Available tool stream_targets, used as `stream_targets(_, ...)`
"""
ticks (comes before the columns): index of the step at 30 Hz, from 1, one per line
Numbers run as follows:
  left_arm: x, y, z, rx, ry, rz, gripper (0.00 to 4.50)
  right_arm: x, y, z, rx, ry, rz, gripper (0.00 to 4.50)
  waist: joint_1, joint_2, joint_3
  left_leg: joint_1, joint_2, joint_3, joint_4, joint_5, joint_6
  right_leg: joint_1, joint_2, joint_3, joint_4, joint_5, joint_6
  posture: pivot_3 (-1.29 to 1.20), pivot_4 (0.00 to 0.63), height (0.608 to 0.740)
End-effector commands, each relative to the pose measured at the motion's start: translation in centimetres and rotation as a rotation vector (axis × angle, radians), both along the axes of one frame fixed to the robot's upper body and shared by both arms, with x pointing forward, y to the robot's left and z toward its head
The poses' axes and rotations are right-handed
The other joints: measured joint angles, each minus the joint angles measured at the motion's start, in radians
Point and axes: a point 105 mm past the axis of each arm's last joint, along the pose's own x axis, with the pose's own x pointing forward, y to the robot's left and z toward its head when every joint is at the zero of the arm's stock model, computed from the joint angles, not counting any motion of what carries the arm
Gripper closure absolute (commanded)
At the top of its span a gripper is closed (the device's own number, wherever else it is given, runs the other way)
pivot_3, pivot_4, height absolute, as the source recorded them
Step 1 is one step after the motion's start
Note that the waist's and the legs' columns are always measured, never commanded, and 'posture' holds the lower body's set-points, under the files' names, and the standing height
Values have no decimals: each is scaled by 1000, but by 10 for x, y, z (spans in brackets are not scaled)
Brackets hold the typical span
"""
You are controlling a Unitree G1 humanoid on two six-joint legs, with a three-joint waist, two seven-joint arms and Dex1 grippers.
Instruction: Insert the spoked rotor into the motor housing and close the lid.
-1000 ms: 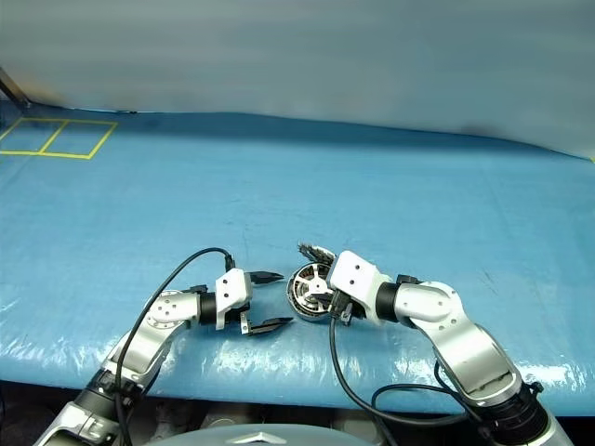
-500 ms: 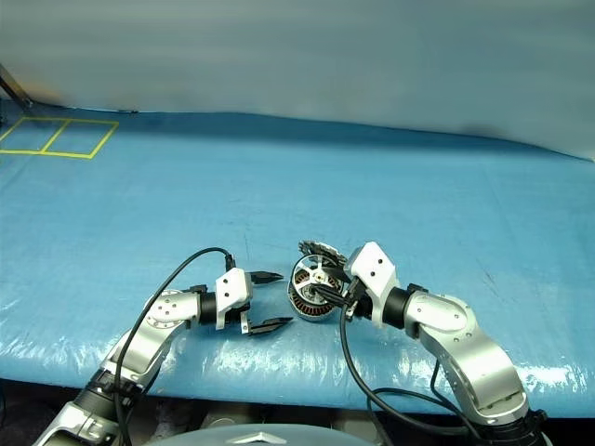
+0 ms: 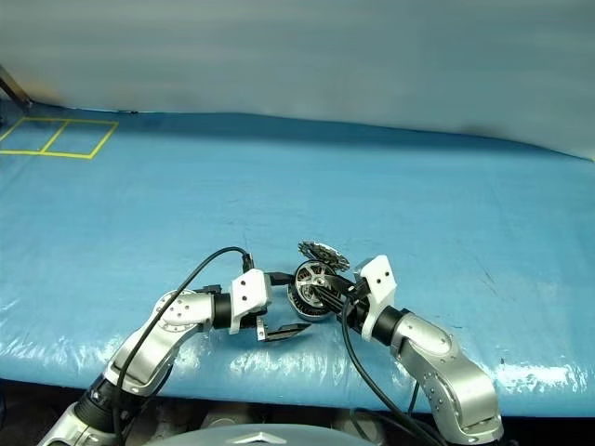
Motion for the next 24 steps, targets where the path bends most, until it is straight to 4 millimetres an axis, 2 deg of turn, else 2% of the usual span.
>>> stream_targets(1, -4, -12, 16, -17, -48, -28, 0, 1, 3, 12, 39, -55, -4, 3203, -3, 0, 0, 0, 0, 0, 0, 0, 0, 0, 0, 0, 0, 0, 0, 0, 150, 740)
stream_targets(4, -7, -17, 24, -16, -49, -27, 0, 0, 4, 8, 11, -56, 4, 3203, -3, 0, 0, 0, 0, 0, 0, 0, 0, 0, 0, 0, 0, 0, 0, 0, 150, 740)
stream_targets(8, -4, -11, 26, -11, -37, 5, 0, 0, 4, 15, 40, -70, 12, 3203, -3, 0, 0, 0, 0, 0, 0, 0, 0, 0, 0, 0, 0, 0, 0, 0, 150, 740)
stream_targets(12, 15, 2, 29, -22, -37, 64, 0, -1, 6, 17, 18, -86, 33, 3203, -3, 0, 0, 0, 0, 0, 0, 0, 0, 0, 0, 0, 0, 0, 0, 0, 150, 740)
stream_targets(16, 28, 20, 28, -32, -27, 110, 0, -2, 7, 14, -5, -89, 62, 1932, -5, 0, 0, 0, 0, 0, 0, 0, 0, 0, 0, 0, 0, 0, 0, 0, 150, 740)
stream_targets(20, 34, 34, 21, -32, -25, 139, 0, -1, 7, 11, -11, -66, 48, 592, -7, 0, 0, 0, 0, 0, -1, 0, 0, -1, 0, 0, 0, 0, 0, 0, 150, 740)
stream_targets(24, 34, 45, 12, -29, -17, 154, 0, 3, 5, 16, -4, -90, 28, 592, -7, 0, 0, 0, 0, 0, -1, 0, 0, 0, 0, 0, 0, 0, 0, 0, 150, 740)
